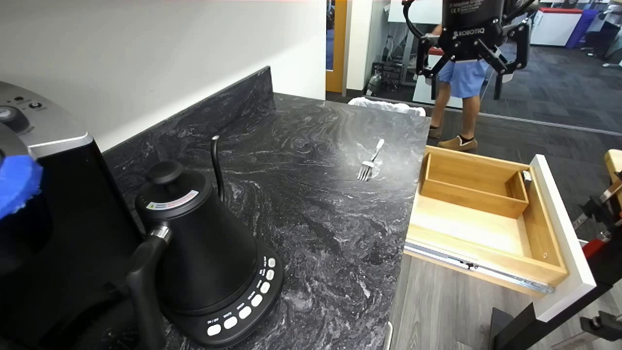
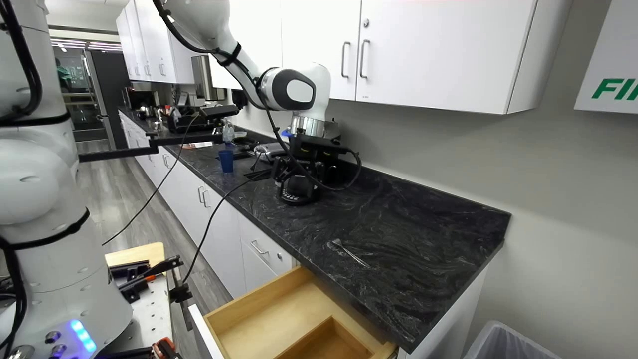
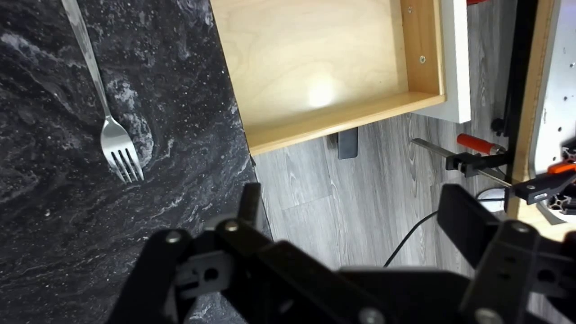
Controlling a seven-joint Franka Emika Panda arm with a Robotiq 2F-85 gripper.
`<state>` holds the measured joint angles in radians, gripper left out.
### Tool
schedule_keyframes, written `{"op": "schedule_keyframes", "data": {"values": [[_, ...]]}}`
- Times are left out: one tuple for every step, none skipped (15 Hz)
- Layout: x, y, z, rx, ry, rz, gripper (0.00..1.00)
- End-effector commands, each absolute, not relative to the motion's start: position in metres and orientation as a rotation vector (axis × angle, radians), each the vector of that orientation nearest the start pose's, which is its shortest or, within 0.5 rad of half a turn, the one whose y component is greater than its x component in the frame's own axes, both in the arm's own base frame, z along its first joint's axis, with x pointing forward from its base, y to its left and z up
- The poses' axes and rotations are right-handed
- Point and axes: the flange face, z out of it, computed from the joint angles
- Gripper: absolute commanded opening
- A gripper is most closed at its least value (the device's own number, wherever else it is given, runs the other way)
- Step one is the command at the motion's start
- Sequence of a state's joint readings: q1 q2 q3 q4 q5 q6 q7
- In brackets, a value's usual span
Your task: Put the fork inside the box in the drawer
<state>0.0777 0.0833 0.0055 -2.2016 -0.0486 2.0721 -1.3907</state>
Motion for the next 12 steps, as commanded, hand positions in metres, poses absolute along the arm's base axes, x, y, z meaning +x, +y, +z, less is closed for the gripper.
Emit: {"op": "schedule_keyframes", "data": {"values": [[0.515, 0.044, 0.328, -2.204, -2.088, 0.296, 1.0], [0.517, 0.046, 0.326, -2.203, -2.097, 0.298, 1.0], [0.522, 0.047, 0.323, -2.201, -2.112, 0.295, 1.0], [0.527, 0.047, 0.318, -2.203, -2.128, 0.297, 1.0], [0.53, 0.047, 0.314, -2.195, -2.149, 0.294, 1.0], [0.535, 0.045, 0.308, -2.189, -2.179, 0.294, 1.0], [0.54, 0.042, 0.303, -2.187, -2.196, 0.289, 1.0], [0.545, 0.038, 0.298, -2.187, -2.219, 0.275, 1.0], [0.551, 0.034, 0.292, -2.191, -2.231, 0.259, 1.0], [0.556, 0.029, 0.286, -2.193, -2.23, 0.238, 1.0], [0.56, 0.025, 0.281, -2.191, -2.234, 0.218, 1.0], [0.565, 0.021, 0.276, -2.182, -2.249, 0.193, 1.0]]}}
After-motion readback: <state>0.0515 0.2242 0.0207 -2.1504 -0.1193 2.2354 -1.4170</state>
